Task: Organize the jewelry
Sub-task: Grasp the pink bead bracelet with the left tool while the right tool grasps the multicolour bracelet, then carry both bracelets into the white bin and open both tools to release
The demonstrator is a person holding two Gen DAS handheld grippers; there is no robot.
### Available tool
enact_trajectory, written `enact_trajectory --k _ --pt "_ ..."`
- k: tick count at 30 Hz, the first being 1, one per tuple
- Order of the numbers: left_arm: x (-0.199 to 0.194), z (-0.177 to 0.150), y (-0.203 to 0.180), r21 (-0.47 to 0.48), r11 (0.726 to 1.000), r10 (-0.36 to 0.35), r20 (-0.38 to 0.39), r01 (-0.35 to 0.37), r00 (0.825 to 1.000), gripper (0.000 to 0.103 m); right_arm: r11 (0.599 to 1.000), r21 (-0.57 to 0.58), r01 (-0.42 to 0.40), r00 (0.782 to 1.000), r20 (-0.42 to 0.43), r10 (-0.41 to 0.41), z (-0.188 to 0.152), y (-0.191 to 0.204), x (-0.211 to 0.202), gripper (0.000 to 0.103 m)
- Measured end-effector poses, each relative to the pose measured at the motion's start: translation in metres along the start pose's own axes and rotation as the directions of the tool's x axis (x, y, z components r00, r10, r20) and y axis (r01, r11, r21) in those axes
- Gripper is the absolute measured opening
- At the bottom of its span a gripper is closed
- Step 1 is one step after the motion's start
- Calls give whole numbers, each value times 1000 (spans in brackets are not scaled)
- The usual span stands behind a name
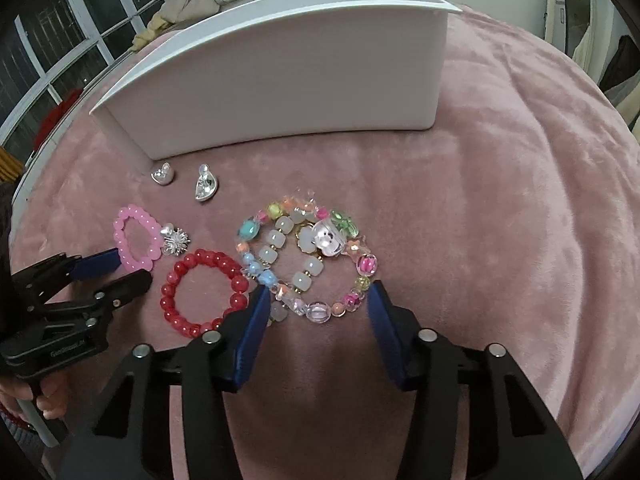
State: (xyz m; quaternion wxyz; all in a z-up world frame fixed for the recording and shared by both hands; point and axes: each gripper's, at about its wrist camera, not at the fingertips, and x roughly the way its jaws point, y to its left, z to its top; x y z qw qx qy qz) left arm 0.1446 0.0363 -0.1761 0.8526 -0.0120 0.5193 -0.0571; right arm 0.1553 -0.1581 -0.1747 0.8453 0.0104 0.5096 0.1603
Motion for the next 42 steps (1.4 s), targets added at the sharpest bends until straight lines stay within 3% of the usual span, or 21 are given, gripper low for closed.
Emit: enact_trajectory --k 3,6,11,23,37,42 --pt "2 -3 2 -5 1000 -18 16 18 1000 59 1000 -1 1 1000 3 -1 1 -2 0 22" --pt "0 -2 7 -11 1000 -14 17 15 1000 47 1000 3 -17 1000 4 17 0 0 -1 10" --pt "-5 1 11 -25 1000 2 11 -1 1000 17 999 -2 -44 998 42 44 -3 5 -13 10" --pt "-55 -9 7 -17 1000 -11 81 13 997 16 991 1 -131 975 179 129 -4 9 -71 10" --pt "-111 11 -8 16 998 -69 176 67 982 17 985 -9 -170 949 269 166 16 23 -124 10" --pt "-130 27 -11 31 996 -91 215 86 972 17 971 8 -240 929 291 227 29 19 -140 10"
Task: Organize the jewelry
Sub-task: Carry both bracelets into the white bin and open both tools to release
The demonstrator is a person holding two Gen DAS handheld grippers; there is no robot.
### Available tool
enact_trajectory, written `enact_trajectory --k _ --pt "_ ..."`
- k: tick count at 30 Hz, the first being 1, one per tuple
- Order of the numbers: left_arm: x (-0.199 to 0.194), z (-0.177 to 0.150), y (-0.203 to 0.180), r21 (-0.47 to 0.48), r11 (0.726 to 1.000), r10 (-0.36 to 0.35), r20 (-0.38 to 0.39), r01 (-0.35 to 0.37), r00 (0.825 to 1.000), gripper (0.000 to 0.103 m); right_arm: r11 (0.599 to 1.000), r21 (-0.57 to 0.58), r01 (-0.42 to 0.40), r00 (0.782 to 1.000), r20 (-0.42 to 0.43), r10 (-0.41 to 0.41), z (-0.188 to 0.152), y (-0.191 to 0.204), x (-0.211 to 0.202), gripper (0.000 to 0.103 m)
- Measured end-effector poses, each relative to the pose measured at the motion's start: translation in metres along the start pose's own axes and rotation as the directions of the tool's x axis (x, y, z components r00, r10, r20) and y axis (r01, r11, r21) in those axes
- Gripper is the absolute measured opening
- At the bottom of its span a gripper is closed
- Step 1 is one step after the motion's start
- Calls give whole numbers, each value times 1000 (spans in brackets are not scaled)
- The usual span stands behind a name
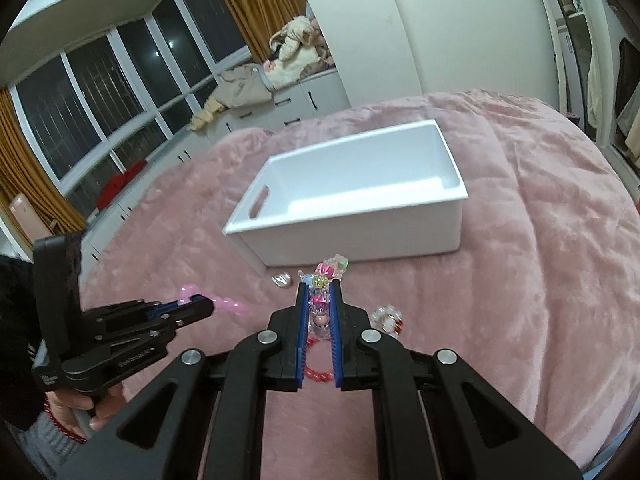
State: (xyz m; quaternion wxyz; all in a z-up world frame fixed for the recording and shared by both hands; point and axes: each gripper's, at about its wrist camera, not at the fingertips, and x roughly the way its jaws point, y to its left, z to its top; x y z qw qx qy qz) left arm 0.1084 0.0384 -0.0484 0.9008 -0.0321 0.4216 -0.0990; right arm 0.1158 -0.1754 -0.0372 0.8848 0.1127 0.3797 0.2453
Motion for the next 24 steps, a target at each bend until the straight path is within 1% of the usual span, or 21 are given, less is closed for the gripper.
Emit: enact_trajectory --k 5,10,14,24 --pt "-12 24 -6 24 1000 -7 50 6 999 17 999 22 -41 999 31 41 22 0 -7 10" --pt "-14 49 -7 24 999 -27 74 25 997 17 998 29 -61 997 47 60 46 -1 -2 10" --pt "-4 68 -4 23 999 -25 73 23 997 17 996 42 -74 996 50 72 65 -7 10 10" --pt "32 106 8 9 1000 0 39 0 999 17 995 82 -49 999 10 49 94 -38 55 10"
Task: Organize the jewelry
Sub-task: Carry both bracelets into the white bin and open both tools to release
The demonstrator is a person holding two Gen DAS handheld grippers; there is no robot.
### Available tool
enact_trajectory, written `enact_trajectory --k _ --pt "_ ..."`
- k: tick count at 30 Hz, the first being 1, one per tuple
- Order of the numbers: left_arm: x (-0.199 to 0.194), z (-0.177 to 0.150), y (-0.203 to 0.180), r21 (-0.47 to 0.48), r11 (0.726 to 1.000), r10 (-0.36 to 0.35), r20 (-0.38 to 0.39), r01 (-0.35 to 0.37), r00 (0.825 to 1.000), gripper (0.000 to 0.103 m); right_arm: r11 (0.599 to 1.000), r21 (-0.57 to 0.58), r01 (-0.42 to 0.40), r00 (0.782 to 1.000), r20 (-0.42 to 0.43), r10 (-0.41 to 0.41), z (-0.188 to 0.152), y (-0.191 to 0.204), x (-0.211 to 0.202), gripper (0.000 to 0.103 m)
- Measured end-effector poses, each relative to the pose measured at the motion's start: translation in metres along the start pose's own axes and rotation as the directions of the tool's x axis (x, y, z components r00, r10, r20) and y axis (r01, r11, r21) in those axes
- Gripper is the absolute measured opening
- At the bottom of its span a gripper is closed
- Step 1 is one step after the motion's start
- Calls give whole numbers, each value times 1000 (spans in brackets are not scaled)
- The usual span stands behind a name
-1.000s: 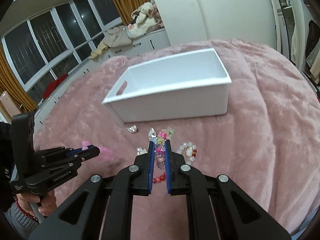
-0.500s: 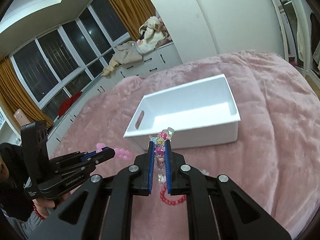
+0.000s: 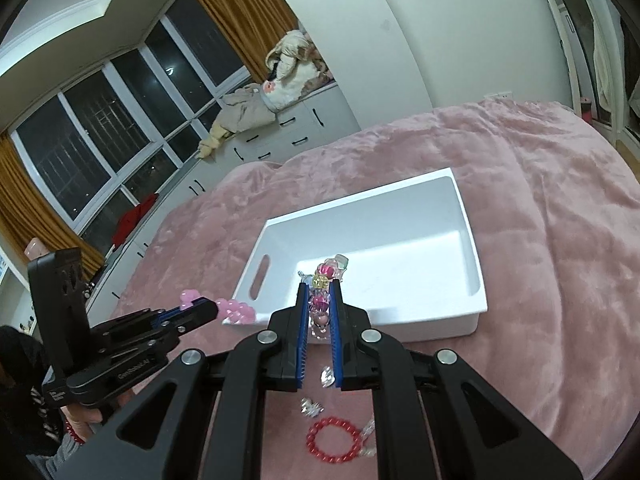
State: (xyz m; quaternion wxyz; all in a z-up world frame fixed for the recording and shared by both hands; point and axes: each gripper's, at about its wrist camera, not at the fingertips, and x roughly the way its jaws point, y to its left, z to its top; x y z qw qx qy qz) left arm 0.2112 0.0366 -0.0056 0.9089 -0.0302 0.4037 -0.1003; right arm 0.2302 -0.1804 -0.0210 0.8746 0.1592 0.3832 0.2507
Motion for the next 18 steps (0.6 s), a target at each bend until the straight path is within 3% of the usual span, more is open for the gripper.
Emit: enact_trajectory --k 4,16,18 --pt "20 11 10 -33 999 -25 -37 24 999 17 1000 14 7 1000 -26 -7 7 -11 19 10" --pt "96 39 31 -123 992 -15 -195 -9 981 17 996 71 55 991 -128 -45 20 -46 83 10" --pt "108 41 33 -109 993 15 -216 -39 976 17 996 62 64 988 -147 -55 21 -46 89 10"
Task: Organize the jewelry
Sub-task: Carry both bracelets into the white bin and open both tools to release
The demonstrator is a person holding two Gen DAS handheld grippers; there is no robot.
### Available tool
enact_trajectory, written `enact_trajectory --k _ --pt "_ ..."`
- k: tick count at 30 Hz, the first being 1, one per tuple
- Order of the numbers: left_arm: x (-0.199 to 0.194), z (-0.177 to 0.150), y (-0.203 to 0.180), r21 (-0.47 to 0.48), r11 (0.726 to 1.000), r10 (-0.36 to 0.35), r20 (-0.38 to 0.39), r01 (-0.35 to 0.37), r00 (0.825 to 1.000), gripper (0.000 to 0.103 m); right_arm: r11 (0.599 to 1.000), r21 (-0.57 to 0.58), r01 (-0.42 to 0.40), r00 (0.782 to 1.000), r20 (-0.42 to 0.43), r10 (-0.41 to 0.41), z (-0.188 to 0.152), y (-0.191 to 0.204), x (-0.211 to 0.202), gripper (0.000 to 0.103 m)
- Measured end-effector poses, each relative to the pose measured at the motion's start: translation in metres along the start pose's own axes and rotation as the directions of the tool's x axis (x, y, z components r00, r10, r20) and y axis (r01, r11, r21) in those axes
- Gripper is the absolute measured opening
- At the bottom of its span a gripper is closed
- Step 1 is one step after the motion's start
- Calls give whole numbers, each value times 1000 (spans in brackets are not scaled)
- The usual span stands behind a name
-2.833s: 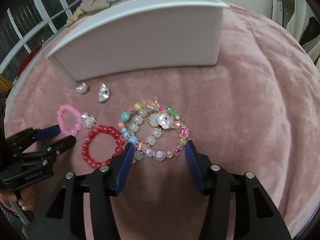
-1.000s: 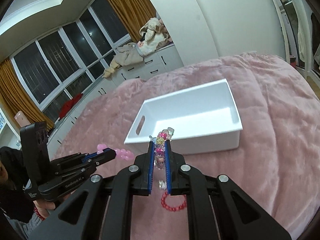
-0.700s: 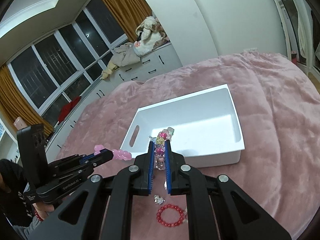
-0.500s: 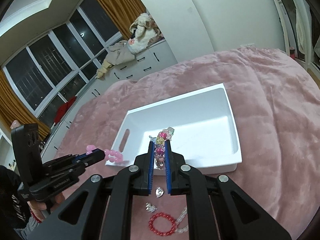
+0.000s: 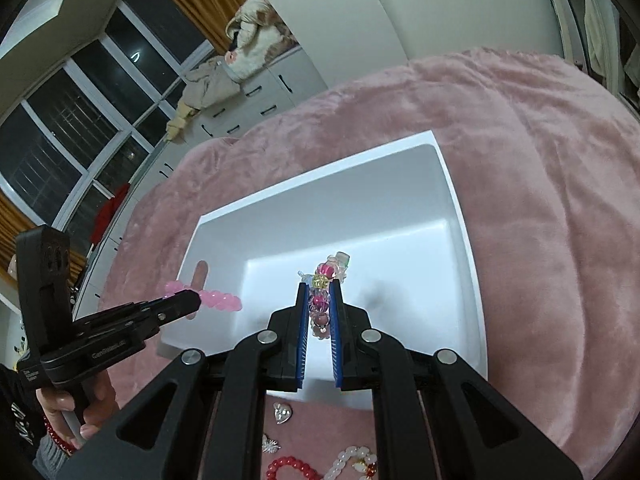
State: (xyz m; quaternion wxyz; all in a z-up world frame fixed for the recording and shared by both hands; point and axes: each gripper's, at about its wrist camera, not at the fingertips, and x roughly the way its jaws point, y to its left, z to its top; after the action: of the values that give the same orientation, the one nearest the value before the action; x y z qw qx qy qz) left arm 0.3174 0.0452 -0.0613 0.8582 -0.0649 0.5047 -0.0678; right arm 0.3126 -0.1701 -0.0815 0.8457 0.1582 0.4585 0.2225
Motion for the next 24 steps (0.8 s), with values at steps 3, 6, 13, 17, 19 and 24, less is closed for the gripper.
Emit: enact_trajectory --k 3,6,13,17,19,24 --pt "18 3 1 10 999 53 -35 -53 998 17 1000 -15 14 1000 -24 -14 0 1 7 10" --pt "34 4 6 -7 996 83 -71 -84 994 17 999 -17 35 998 -51 -35 -2 -1 13 10" --pt "45 2 6 -7 995 96 -109 -98 989 21 996 -48 75 993 -90 -79 -5 1 20 12" --pt "34 2 6 -13 995 96 -80 -97 992 26 997 -34 73 993 -90 -76 -3 3 16 13" --pt "25 3 4 -9 996 86 -59 -87 995 30 995 -41 87 993 -79 -90 -4 5 11 14" --pt "1 1 -4 9 999 44 -3 -44 999 49 996 -38 75 996 -44 -76 -7 8 -7 41"
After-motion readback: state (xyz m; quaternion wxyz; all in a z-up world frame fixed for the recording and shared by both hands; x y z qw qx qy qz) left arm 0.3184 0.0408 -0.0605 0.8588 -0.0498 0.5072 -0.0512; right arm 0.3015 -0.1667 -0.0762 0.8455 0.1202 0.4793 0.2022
